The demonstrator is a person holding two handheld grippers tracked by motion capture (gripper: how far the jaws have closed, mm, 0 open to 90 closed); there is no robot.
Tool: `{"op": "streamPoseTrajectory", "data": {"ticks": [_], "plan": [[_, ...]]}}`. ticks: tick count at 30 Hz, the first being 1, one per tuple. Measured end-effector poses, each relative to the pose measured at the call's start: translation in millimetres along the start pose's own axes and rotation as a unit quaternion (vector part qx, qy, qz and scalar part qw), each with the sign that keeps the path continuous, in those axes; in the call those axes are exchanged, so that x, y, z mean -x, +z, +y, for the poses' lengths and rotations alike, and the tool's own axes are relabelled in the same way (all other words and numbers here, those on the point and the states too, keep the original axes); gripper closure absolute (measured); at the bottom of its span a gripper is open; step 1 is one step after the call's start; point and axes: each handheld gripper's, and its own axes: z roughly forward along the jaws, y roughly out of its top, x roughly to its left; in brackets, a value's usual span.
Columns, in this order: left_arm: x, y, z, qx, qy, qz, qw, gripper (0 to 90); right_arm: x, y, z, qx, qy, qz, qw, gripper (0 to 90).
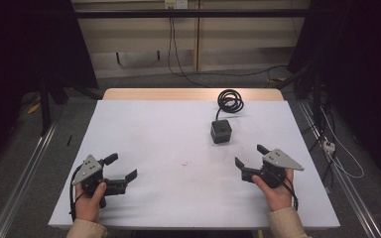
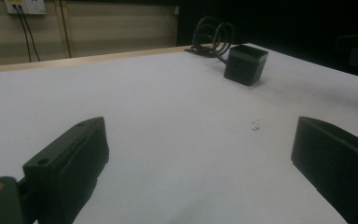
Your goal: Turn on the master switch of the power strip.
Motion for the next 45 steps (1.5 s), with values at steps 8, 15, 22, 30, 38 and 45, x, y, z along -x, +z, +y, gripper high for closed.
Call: {"op": "streamPoseTrajectory", "data": {"ticks": [8,15,22,30,38,45], "plan": [[0.6,1.2,0.1,0.0,0.001,-0.003,1.0,3.6,2.2,8.6,5.1,-0.007,-0.005,-0.005,1.0,10.4],[0.0,1.2,-0.1,-0.001,0.001,-0.004,1.0,3.6,3.2,14.8,9.2,-0.01,-0.008,-0.009,0.9999,10.9],[0.2,1.5,-0.3,0.0,0.0,-0.004,1.0,3.7,3.2,21.9,10.0,-0.016,-0.008,-0.007,0.9998,11.4],[1.1,2.7,-1.4,0.0,-0.006,-0.005,1.0,3.6,3.6,32.6,17.7,-0.016,-0.007,-0.009,0.9998,11.5],[1.9,3.4,-0.8,0.003,-0.005,-0.007,1.0,3.7,2.9,44.8,22.6,-0.025,-0.002,0.002,0.9997,15.4],[2.0,3.0,-0.5,0.006,-0.006,-0.01,0.9999,3.6,4.1,52.3,25.6,-0.027,0.005,0.002,0.9996,17.1]]}}
